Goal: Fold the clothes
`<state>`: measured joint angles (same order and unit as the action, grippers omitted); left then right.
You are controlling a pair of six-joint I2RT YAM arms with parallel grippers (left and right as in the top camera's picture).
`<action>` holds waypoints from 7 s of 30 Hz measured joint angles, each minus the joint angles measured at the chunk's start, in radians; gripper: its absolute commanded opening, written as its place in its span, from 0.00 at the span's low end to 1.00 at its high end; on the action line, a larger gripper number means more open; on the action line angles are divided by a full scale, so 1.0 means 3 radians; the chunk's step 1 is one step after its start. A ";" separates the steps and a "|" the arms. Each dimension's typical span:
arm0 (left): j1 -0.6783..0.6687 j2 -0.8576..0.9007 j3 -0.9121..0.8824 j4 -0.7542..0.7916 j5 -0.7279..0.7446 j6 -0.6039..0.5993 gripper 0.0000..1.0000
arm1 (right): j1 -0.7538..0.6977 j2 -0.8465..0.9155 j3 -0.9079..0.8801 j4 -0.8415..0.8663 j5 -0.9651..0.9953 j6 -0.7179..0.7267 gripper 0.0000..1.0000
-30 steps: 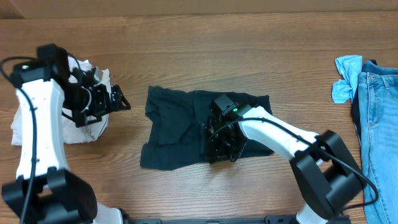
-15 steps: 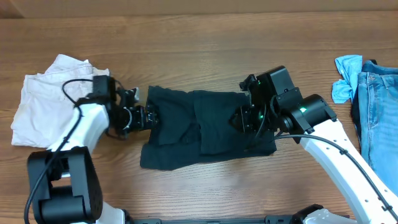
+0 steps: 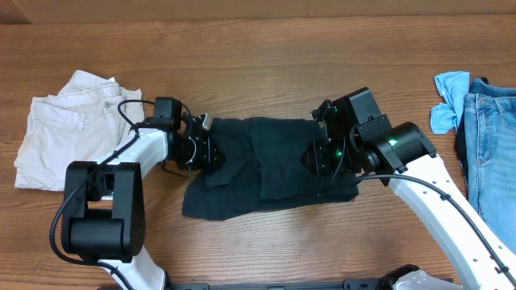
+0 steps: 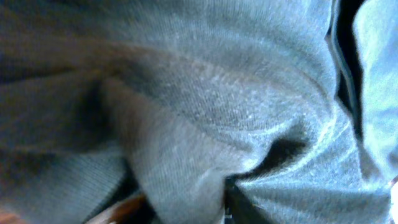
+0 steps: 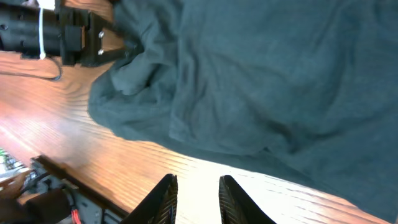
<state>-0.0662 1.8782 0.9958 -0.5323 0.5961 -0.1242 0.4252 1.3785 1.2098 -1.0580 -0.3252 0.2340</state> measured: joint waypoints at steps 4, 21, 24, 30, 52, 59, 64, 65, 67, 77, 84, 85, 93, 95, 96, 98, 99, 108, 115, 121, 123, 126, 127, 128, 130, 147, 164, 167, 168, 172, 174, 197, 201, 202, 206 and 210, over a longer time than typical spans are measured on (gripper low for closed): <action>0.0000 -0.0022 -0.0020 -0.0337 0.0018 0.0070 0.04 | -0.0001 0.0000 0.0000 -0.0019 0.0195 -0.0001 0.26; -0.0009 -0.1001 0.1811 -0.2373 -0.1485 0.0286 0.04 | -0.0361 0.0000 0.0000 -0.0140 0.0673 -0.0001 0.26; -0.0568 -0.0837 0.1845 -0.2327 -0.1732 0.0061 0.06 | -0.0365 0.0000 0.0000 -0.0154 0.0675 -0.0004 0.26; -0.1442 -0.0203 0.1850 -0.2225 -0.2069 -0.0548 0.43 | -0.0365 0.0000 0.0000 -0.0215 0.0676 -0.0001 0.26; -0.0286 0.0037 0.3042 -0.3338 -0.2440 -0.0811 0.42 | -0.0366 0.0000 0.0000 -0.0273 0.0673 0.0001 0.30; 0.0416 0.0037 0.1740 -0.2436 -0.1670 -0.0228 0.30 | -0.0365 0.0003 0.0000 -0.0221 0.0411 0.0004 0.33; 0.0415 0.0043 0.1256 -0.1818 -0.1254 -0.0102 0.13 | -0.0366 0.0003 0.0000 -0.0201 0.0326 0.0004 0.33; 0.0411 0.0043 0.1233 -0.1785 -0.1148 -0.0085 0.08 | -0.0366 0.0003 0.0000 -0.0201 0.0319 0.0004 0.33; 0.0373 0.0043 0.1225 -0.1778 -0.0828 -0.0032 0.05 | -0.0365 0.0003 0.0000 -0.0203 0.0310 0.0005 0.33; 0.0099 -0.0062 0.1219 -0.2372 0.0708 0.0510 0.11 | -0.0366 0.0003 0.0000 -0.0196 0.0312 0.0004 0.34; -0.0109 -0.0065 0.1219 -0.2630 0.0502 0.0688 0.11 | -0.0366 0.0003 0.0000 -0.0159 0.0310 0.0001 0.34; -0.0126 -0.0065 0.1218 -0.2664 0.0491 0.0713 0.11 | -0.0366 0.0003 0.0000 -0.0141 0.0310 0.0003 0.34; -0.0305 -0.0065 0.1218 -0.3105 0.0441 0.1005 0.09 | -0.0365 0.0003 0.0000 -0.0067 0.0310 0.0003 0.35; -0.0359 -0.0065 0.1218 -0.3184 0.0403 0.1044 0.11 | -0.0365 0.0003 0.0000 -0.0057 0.0310 0.0004 0.35; -0.0407 -0.0065 0.1218 -0.3245 0.0354 0.1057 0.11 | -0.0366 0.0003 0.0000 -0.0057 0.0310 0.0004 0.35; -0.0506 -0.0065 0.1218 -0.3288 0.0287 0.1064 0.11 | -0.0366 0.0003 0.0000 -0.0056 0.0310 0.0003 0.36; -0.0577 -0.0065 0.1218 -0.3301 0.0257 0.1064 0.11 | -0.0365 0.0003 0.0000 -0.0055 0.0310 0.0004 0.38; -0.1164 -0.0071 0.1218 -0.3512 0.0229 0.1062 0.04 | -0.0366 0.0003 0.0000 0.0009 0.0310 0.0003 0.39; -0.1110 -0.0684 0.1189 -0.2904 -0.0289 0.0318 0.19 | -0.0366 0.0006 0.0000 0.0113 0.0280 0.0008 0.44; -0.0469 -0.1780 0.1219 -0.2687 -0.1265 -0.0336 0.36 | -0.0319 0.0336 0.0000 0.0856 -0.0383 0.0053 0.21; -0.0242 -0.1905 0.1222 -0.2675 -0.1493 -0.0366 0.33 | -0.0253 0.0520 0.0000 0.1108 -0.0573 0.0072 0.21; -0.0011 -0.1821 0.1186 -0.2618 -0.1706 -0.0345 0.27 | -0.0051 0.0875 -0.0001 0.1493 -0.0853 0.0118 0.16; 0.0005 -0.1764 0.1118 -0.2471 -0.1748 -0.0326 0.23 | 0.0003 0.0941 -0.0001 0.1564 -0.0905 0.0125 0.15; 0.0010 -0.1657 0.1030 -0.2319 -0.1784 -0.0295 0.20 | 0.0061 0.0996 -0.0001 0.1598 -0.0927 0.0137 0.15; 0.0011 -0.1387 0.0838 -0.1904 -0.1801 -0.0244 0.09 | 0.0112 0.1016 -0.0001 0.1616 -0.0940 0.0184 0.15; -0.0350 -0.0650 0.0627 -0.2080 -0.0692 0.0375 0.04 | 0.0003 0.1016 -0.0001 0.1369 -0.0790 0.0189 0.16; -0.0587 -0.0843 0.0114 -0.1972 -0.0183 0.1136 0.04 | 0.0003 0.1016 -0.0001 0.1368 -0.0782 0.0188 0.17; -0.0746 -0.0843 -0.0009 -0.1822 -0.0104 0.1074 0.04 | 0.0003 0.1016 -0.0001 0.1359 -0.0785 0.0187 0.17; -0.0764 -0.0844 -0.0009 -0.1806 -0.0065 0.1052 0.04 | 0.0003 0.1016 -0.0001 0.1357 -0.0783 0.0186 0.17; -0.0760 -0.1048 0.0014 -0.1815 -0.0056 0.0944 0.04 | 0.0003 0.1016 -0.0001 0.1343 -0.0779 0.0178 0.17; -0.0726 -0.1418 0.0150 -0.1799 -0.0244 0.0778 0.04 | 0.0003 0.1016 -0.0001 0.1343 -0.0774 0.0178 0.17; -0.0888 -0.0968 -0.0165 -0.0811 0.0141 0.0252 0.04 | 0.0003 0.1016 -0.0001 0.1241 -0.0736 0.0178 0.17; -0.1068 -0.0970 -0.0167 -0.1076 0.0019 0.0202 0.04 | 0.0003 0.1016 -0.0001 0.1225 -0.0725 0.0175 0.18; -0.1045 -0.0974 -0.0167 -0.1085 -0.0038 0.0160 0.04 | 0.0003 0.1016 -0.0001 0.1222 -0.0725 0.0178 0.18; -0.0679 -0.1235 -0.0135 -0.1100 -0.0182 0.0075 0.05 | 0.0011 0.1016 -0.0001 0.1289 -0.0829 0.0163 0.29; -0.0252 -0.1747 0.0041 -0.1092 -0.0234 0.0108 0.13 | 0.0122 0.1016 -0.0001 0.1411 -0.0787 0.0116 0.49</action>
<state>-0.1417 1.3540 1.0080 -0.8600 0.5259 -0.0917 0.4618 1.6833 1.2095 -0.6346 -0.5613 0.2687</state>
